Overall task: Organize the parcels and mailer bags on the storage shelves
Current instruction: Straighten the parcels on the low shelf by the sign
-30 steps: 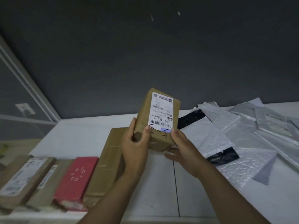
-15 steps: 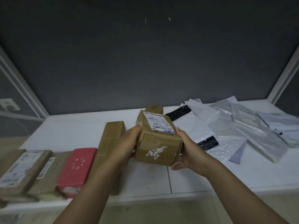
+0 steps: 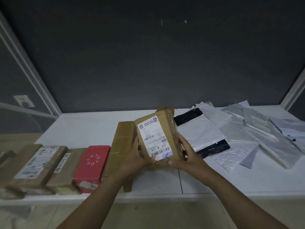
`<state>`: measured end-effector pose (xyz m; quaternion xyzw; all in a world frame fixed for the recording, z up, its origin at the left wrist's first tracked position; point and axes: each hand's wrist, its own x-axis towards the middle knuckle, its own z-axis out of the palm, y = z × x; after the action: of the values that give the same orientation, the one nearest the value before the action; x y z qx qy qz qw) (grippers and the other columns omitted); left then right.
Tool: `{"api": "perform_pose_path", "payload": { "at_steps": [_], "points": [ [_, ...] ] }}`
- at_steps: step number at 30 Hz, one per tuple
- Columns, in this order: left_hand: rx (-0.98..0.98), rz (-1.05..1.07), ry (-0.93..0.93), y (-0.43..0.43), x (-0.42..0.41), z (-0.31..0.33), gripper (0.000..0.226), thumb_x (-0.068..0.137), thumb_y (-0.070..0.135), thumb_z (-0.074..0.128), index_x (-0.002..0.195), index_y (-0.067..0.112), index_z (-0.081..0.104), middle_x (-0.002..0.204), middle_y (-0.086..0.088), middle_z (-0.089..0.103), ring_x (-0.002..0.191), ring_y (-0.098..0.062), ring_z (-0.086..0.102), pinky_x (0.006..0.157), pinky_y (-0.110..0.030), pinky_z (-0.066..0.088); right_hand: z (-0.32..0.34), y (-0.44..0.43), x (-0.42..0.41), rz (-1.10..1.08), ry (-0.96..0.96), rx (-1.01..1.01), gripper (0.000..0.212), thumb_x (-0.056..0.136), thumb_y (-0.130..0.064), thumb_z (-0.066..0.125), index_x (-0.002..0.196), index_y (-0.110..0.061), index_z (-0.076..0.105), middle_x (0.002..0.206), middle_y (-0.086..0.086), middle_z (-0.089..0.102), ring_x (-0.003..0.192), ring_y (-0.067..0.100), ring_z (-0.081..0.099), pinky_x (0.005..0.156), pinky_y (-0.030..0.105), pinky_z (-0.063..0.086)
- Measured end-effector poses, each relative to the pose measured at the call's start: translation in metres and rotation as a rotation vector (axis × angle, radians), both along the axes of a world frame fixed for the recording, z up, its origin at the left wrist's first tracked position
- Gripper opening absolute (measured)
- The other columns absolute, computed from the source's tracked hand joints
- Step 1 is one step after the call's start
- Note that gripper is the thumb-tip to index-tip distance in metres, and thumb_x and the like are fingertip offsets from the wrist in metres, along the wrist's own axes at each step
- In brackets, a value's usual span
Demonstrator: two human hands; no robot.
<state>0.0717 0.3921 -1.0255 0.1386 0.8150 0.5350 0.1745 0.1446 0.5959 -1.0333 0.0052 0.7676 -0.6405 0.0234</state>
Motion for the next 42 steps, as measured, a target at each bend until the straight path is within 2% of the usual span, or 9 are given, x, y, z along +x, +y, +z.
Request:
{"api": "perform_pose_path", "payload": {
  "at_steps": [2,8,12,15,21,28,34,37,42],
  "points": [
    [-0.019,-0.001,0.069,0.002,0.006,0.002,0.084,0.077,0.002,0.076,0.142,0.027,0.028,0.123,0.011,0.056,0.095,0.003,0.059,0.062,-0.005,0.048,-0.005,0.003,0.001,-0.005,-0.022,-0.011,0.100,0.076,-0.017,0.081,0.144,-0.050,0.015,0.137,-0.024,0.039,0.119,-0.010,0.045,0.080,0.010,0.049],
    [0.069,0.029,0.064,0.006,0.005,-0.015,0.066,0.076,-0.003,0.075,0.109,0.045,0.043,0.106,0.021,0.060,0.096,0.003,0.062,0.068,-0.013,0.052,-0.016,0.007,-0.002,-0.025,-0.031,0.044,0.113,0.073,-0.013,0.083,0.146,-0.053,0.007,0.140,-0.021,0.036,0.120,-0.011,0.041,0.083,0.013,0.050],
    [0.106,0.046,0.093,0.004,0.004,-0.014,0.078,0.082,0.008,0.073,0.140,0.040,0.031,0.121,0.013,0.062,0.107,-0.008,0.064,0.076,-0.023,0.057,-0.013,0.007,-0.003,-0.058,-0.017,0.031,0.107,0.069,-0.028,0.086,0.143,-0.056,0.014,0.140,-0.014,0.041,0.124,0.004,0.046,0.092,0.028,0.053],
    [0.129,0.121,0.127,0.004,0.005,-0.006,0.078,0.094,0.024,0.059,0.151,0.032,0.007,0.127,0.013,0.054,0.094,0.008,0.064,0.066,-0.010,0.052,-0.005,0.005,-0.005,-0.109,-0.030,-0.024,0.086,0.072,-0.052,0.077,0.142,-0.051,0.027,0.136,-0.015,0.045,0.107,0.004,0.060,0.079,0.023,0.056],
    [-0.148,-0.082,0.155,-0.002,0.007,0.000,0.052,0.101,0.038,0.036,0.150,0.020,0.029,0.143,0.005,0.041,0.112,-0.001,0.045,0.081,-0.001,0.034,-0.008,0.008,-0.009,-0.074,0.018,0.127,0.090,0.066,-0.038,0.085,0.142,-0.045,0.036,0.144,-0.014,0.035,0.128,0.008,0.044,0.102,0.034,0.047],
    [-0.243,-0.271,0.167,-0.015,0.004,-0.003,0.049,0.094,0.029,0.059,0.131,0.049,0.035,0.133,0.015,0.055,0.124,-0.005,0.050,0.091,-0.008,0.040,-0.018,-0.002,-0.007,-0.001,0.076,0.509,0.082,0.070,-0.029,0.084,0.140,-0.037,0.041,0.149,-0.016,0.019,0.131,0.000,0.026,0.104,0.020,0.036],
    [-0.480,-0.290,0.295,-0.034,-0.004,0.004,0.083,0.083,0.025,0.073,0.148,0.039,0.023,0.145,0.009,0.046,0.134,-0.014,0.040,0.101,-0.025,0.034,-0.027,-0.011,-0.007,0.077,0.137,0.546,0.073,0.072,-0.025,0.083,0.132,-0.044,0.045,0.149,-0.025,0.014,0.120,-0.025,0.028,0.094,-0.004,0.027],
    [-0.624,-0.308,0.393,-0.054,-0.014,0.004,0.079,0.082,0.038,0.072,0.148,0.035,0.028,0.153,0.008,0.033,0.140,-0.017,0.029,0.110,-0.032,0.028,-0.031,-0.019,-0.008,0.108,0.130,0.511,0.074,0.074,-0.024,0.082,0.133,-0.046,0.043,0.154,-0.026,0.005,0.131,-0.012,0.031,0.103,0.008,0.034],
    [-0.899,-0.371,0.354,-0.083,-0.029,-0.004,0.107,0.076,0.060,0.068,0.154,0.030,0.002,0.162,0.001,-0.002,0.148,-0.024,0.004,0.120,-0.040,0.008,-0.032,-0.033,-0.010,0.182,0.147,0.528,0.072,0.076,-0.030,0.081,0.126,-0.058,0.038,0.154,-0.033,-0.002,0.132,-0.011,0.029,0.086,-0.005,0.033]
  ]
}}
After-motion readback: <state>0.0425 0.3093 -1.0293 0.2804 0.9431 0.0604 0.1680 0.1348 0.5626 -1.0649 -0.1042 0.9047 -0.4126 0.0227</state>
